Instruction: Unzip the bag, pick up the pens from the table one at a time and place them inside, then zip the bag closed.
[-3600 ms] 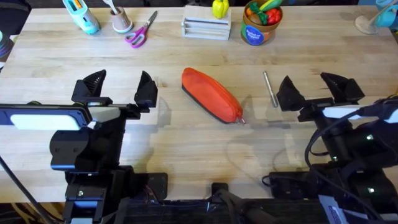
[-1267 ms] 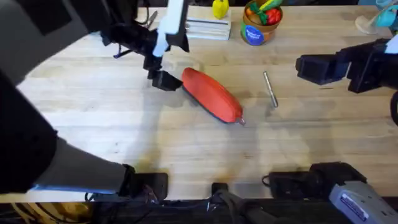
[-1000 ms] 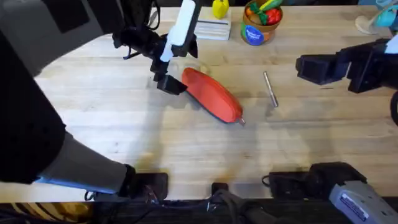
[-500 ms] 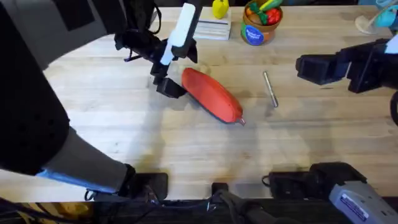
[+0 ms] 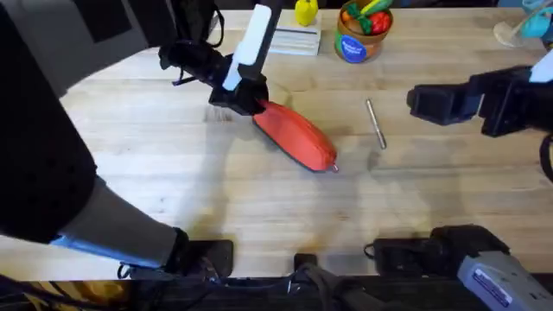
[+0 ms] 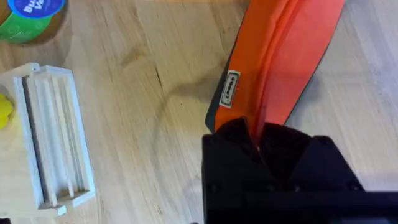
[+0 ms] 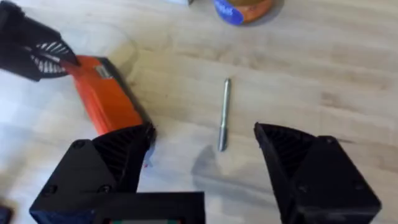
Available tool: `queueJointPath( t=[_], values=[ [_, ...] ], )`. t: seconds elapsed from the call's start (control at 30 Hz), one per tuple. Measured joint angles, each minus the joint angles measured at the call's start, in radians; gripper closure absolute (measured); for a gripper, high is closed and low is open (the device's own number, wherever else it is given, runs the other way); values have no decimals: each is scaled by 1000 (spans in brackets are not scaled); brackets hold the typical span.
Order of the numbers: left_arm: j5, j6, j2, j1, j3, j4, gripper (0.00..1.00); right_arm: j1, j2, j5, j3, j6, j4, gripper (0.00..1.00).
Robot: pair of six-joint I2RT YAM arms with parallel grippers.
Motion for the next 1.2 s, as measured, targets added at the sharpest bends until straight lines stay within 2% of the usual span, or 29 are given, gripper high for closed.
queueJointPath(
  t=[0.2,0.3,0.5,0.7,0.83,1.2],
  values=[
    [0,0,0,0,0,0,959,4,9,-72,-6,20,-103,4],
    [0,0,0,0,0,1,961,33,22,-95,-42,28,-114,4],
    [0,0,0,0,0,4,960,176,67,-110,-155,53,-76,4],
    [0,0,0,0,0,4,959,311,134,-118,-177,83,-2,5],
    [0,0,0,0,0,4,959,348,194,-124,-177,110,26,5],
    [0,0,0,0,0,4,958,452,456,-125,-177,129,97,4]
  ],
)
